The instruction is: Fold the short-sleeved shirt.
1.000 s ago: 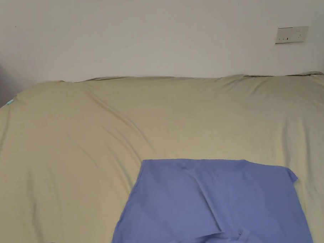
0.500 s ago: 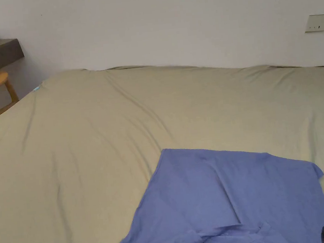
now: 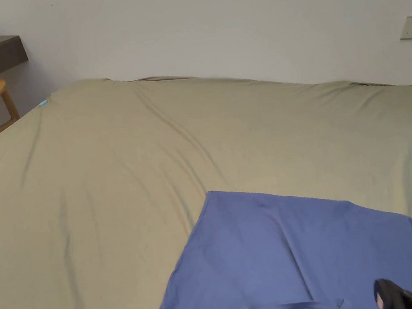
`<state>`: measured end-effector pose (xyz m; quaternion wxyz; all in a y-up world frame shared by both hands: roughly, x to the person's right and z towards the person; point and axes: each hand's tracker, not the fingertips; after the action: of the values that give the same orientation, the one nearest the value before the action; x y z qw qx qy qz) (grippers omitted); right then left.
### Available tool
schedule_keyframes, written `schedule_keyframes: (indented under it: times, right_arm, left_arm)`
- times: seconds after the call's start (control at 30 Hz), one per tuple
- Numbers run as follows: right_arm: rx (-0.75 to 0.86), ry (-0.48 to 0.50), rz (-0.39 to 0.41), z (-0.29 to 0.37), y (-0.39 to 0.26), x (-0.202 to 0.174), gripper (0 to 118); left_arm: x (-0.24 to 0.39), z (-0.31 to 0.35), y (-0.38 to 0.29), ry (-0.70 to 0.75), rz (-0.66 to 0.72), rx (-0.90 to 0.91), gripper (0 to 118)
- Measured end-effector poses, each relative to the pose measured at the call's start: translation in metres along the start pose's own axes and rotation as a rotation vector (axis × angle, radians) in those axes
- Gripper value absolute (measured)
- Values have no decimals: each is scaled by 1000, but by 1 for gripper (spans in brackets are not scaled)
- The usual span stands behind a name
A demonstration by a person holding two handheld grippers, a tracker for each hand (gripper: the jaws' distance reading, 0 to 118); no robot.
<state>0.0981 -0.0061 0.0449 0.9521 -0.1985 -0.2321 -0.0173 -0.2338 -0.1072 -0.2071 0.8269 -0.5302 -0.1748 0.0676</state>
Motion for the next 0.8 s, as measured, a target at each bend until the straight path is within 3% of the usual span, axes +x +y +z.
schedule_keyframes:
  times: [0.03,0.07,0.1,0.13,0.17,0.3,0.47,0.53,0.6,0.67,0.73,0.77,0.8]
  right_arm:
    - [-24,51,27,-23,21,-4,11]
    - [-44,102,38,-53,42,-7,30]
    - [-66,139,46,-81,59,-9,75]
    - [-106,175,67,-122,77,-15,108]
    - [-160,199,105,-164,92,-23,118]
    - [-337,319,222,-316,121,-67,117]
    - [-554,330,243,-475,111,-120,114]
    - [-605,281,272,-518,103,-136,111]
    - [-666,228,303,-542,94,-144,107]
    - [-748,246,304,-552,82,-143,96]
    - [-694,262,216,-543,86,-132,96]
    - [-696,261,223,-537,89,-129,90]
    - [-699,265,223,-530,91,-126,70]
  left_arm:
    - [-1,2,0,-11,4,6,7]
    - [-1,5,1,-27,4,4,7]
    - [-1,7,1,-31,0,8,7]
    - [0,10,0,-33,2,10,7]
    - [1,11,1,-37,-4,4,7]
    - [2,14,2,-59,-23,-10,7]
    - [-4,7,6,-75,41,-47,7]
    - [-6,4,7,-43,51,-55,8]
    - [-6,4,8,-36,65,-68,7]
    - [-5,6,10,-43,75,-85,8]
    - [-3,7,11,-43,67,-95,7]
    - [-2,8,11,-35,56,-99,7]
    - [-2,10,11,-36,46,-98,7]
